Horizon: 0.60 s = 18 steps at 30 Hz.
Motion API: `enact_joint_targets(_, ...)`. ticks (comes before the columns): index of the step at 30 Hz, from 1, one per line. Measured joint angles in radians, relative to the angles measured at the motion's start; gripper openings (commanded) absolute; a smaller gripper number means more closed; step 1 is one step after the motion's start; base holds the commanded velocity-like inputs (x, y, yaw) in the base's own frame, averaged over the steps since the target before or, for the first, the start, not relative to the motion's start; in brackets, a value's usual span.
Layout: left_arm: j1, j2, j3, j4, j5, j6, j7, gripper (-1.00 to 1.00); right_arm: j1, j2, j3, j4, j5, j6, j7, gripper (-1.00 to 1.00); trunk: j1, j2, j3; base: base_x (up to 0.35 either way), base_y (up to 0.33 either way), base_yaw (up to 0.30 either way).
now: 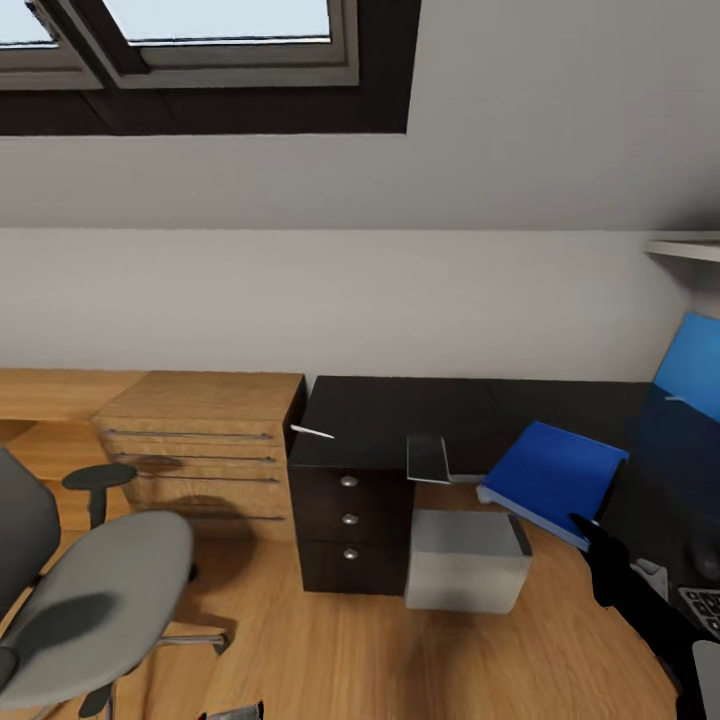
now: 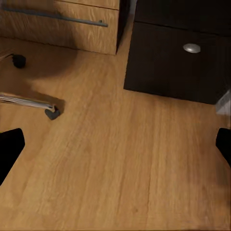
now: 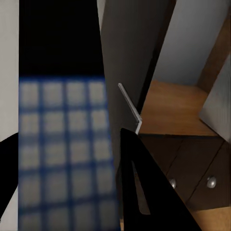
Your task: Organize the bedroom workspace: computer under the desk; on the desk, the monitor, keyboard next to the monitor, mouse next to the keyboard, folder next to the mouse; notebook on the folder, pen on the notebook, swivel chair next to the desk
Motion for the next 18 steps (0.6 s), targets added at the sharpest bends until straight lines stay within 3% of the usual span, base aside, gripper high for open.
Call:
enact_joint_targets(1,0.000,0.011,0.005,-0.026,0.000,0.018,-0.013,1.00,0.000,0.000,0.000,0.000,0.000,-0.001,0.000,-1.00,0.000,0.000,0.000,0.000,0.000,-0.285)
enact_joint_targets(3,0.000,0.083,0.012,-0.232,-0.005,0.184,-0.019,1.00,0.000,0.000,0.000,0.000,0.000,0.000,0.000,-1.00,0.000,0.000,-0.001,0.000,0.000,-0.285)
enact_joint_targets(5,0.001,0.172,0.015,-0.478,-0.011,0.340,0.014,1.00,0.000,0.000,0.000,-0.001,-0.001,-0.001,0.000,-1.00,0.000,0.000,-0.002,0.000,0.000,-0.285)
enact_joint_targets(6,0.001,0.197,0.016,-0.546,-0.011,0.377,0.030,1.00,0.000,0.000,0.000,-0.001,-0.001,-0.001,0.000,-1.00,0.000,0.000,-0.002,0.000,0.000,-0.285)
enact_joint_targets(7,0.001,0.240,0.017,-0.667,-0.014,0.447,0.075,1.00,0.000,0.000,0.000,-0.001,-0.001,-0.001,0.000,-1.00,0.000,0.000,-0.003,0.000,0.000,-0.285)
enact_joint_targets(8,0.001,0.262,0.019,-0.730,-0.014,0.481,0.105,1.00,0.000,0.000,0.000,-0.002,-0.001,-0.001,0.000,-1.00,0.000,0.000,-0.003,0.000,0.000,-0.284)
enact_joint_targets(10,0.001,0.316,0.041,-0.919,-0.017,0.601,0.244,1.00,0.000,0.000,0.002,-0.004,-0.003,-0.001,0.000,-1.00,0.000,0.000,-0.004,0.000,0.000,-0.223)
enact_joint_targets(11,0.001,0.330,0.054,-0.983,-0.015,0.645,0.314,1.00,0.000,0.000,0.002,-0.005,-0.003,-0.001,0.000,-1.00,0.000,0.000,-0.005,0.000,0.000,-0.149)
enact_joint_targets(14,0.001,0.343,0.078,-1.087,-0.010,0.704,0.435,1.00,0.000,0.000,0.004,-0.008,-0.006,0.001,0.003,-1.00,0.000,0.000,-0.005,0.000,0.000,-0.065)
enact_joint_targets(18,0.001,0.322,0.082,-1.132,-0.007,0.683,0.492,1.00,0.000,0.000,0.003,-0.009,-0.030,0.003,0.007,-1.00,0.000,0.000,-0.005,0.000,0.000,-0.017)
